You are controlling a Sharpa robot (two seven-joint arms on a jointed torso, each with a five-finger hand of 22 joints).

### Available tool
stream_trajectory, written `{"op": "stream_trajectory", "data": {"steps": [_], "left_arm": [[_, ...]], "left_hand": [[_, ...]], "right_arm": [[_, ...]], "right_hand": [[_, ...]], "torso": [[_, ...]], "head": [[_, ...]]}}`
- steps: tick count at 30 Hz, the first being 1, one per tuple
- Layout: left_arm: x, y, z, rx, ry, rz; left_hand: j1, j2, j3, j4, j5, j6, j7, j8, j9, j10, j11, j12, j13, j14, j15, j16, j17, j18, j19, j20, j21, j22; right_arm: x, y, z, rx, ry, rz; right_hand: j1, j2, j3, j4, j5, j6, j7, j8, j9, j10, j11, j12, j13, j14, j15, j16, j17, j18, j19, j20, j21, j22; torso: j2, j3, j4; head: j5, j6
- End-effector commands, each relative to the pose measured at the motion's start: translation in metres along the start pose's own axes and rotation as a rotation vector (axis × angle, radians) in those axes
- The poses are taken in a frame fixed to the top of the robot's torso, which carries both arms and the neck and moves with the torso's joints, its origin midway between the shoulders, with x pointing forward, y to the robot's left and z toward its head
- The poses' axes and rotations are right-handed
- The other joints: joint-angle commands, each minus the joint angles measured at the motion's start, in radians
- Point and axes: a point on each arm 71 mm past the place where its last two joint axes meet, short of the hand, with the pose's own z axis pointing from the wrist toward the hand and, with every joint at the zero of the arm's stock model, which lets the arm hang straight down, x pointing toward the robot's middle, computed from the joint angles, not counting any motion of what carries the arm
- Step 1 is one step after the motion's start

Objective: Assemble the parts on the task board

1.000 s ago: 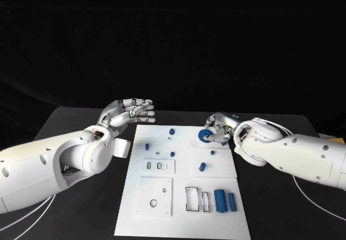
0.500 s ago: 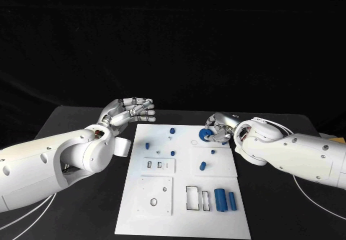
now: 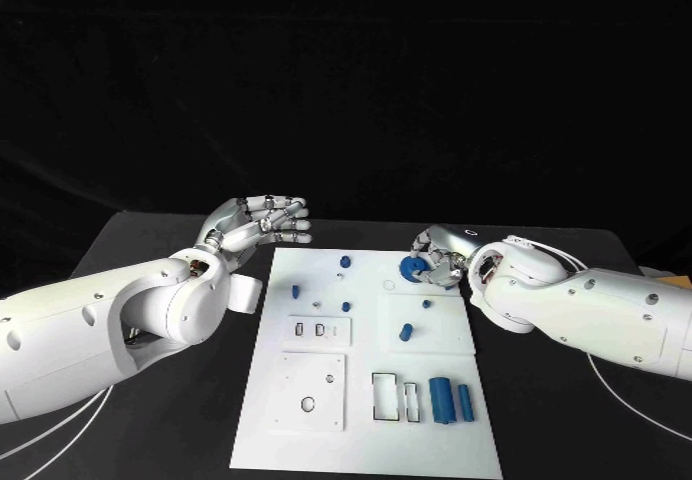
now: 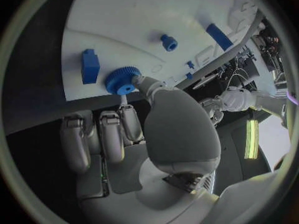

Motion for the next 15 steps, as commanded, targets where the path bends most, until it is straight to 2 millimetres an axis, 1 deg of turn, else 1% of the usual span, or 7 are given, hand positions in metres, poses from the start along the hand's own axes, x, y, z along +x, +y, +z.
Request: {"op": "stream_trajectory", "data": {"steps": [1,4,10,15], "left_arm": [[0.001,-0.001,0.001,0.004,0.015,-0.01],[0.001,-0.001,0.001,0.004,0.014,-0.009],[0.001,0.0,0.001,0.003,0.013,-0.009],[0.001,0.0,0.001,0.003,0.013,-0.008]], "left_hand": [[-0.006,0.007,-0.001,-0.007,-0.001,-0.005,0.04,-0.006,0.0,-0.009,-0.001,-0.006,0.0,0.002,-0.004,0.002,0.001,0.01,-0.003,0.001,0.005,0.0],[-0.006,0.007,-0.001,-0.007,-0.001,-0.005,0.04,-0.006,0.0,-0.009,-0.001,-0.006,0.0,0.002,-0.004,0.002,0.001,0.01,-0.003,0.001,0.005,0.0],[-0.006,0.007,-0.001,-0.007,-0.001,-0.005,0.04,-0.006,0.0,-0.009,-0.001,-0.006,0.0,0.002,-0.004,0.002,0.001,0.01,-0.003,0.001,0.005,0.0],[-0.006,0.007,-0.001,-0.007,-0.001,-0.005,0.04,-0.006,0.0,-0.009,-0.001,-0.006,0.0,0.002,-0.004,0.002,0.001,0.01,-0.003,0.001,0.005,0.0]], "right_arm": [[0.0,0.002,-0.001,-0.027,-0.062,-0.046],[-0.003,0.005,-0.002,-0.044,-0.109,-0.054],[-0.007,0.015,-0.005,-0.086,-0.172,-0.057],[-0.009,0.032,-0.009,-0.14,-0.198,-0.052]], "right_hand": [[0.023,0.022,0.03,-0.01,-0.073,0.023,-0.008,0.017,0.009,0.012,-0.004,0.008,0.035,0.101,0.001,0.006,0.239,-0.014,0.107,0.0,0.005,0.263],[0.021,0.027,0.044,-0.014,-0.068,0.043,-0.015,0.029,0.014,0.022,-0.01,0.014,0.044,0.101,-0.004,0.006,0.241,-0.014,0.107,-0.003,0.005,0.263],[0.005,0.019,0.049,-0.012,-0.062,0.051,-0.02,0.035,0.016,0.027,-0.015,0.016,0.048,0.101,-0.008,0.007,0.241,-0.014,0.107,-0.007,0.005,0.263],[-0.001,0.016,0.049,-0.01,-0.062,0.053,-0.021,0.036,0.017,0.028,-0.016,0.017,0.049,0.101,-0.009,0.006,0.24,-0.014,0.107,-0.008,0.005,0.263]], "torso": [[0.0,0.0002,-0.0001],[0.0,0.0001,0.0004],[0.0,-0.0005,0.0015],[-0.001,-0.0002,0.0001]], "head": [[0.0,0.002],[0.0,0.002],[0.002,0.005],[0.009,0.005]]}}
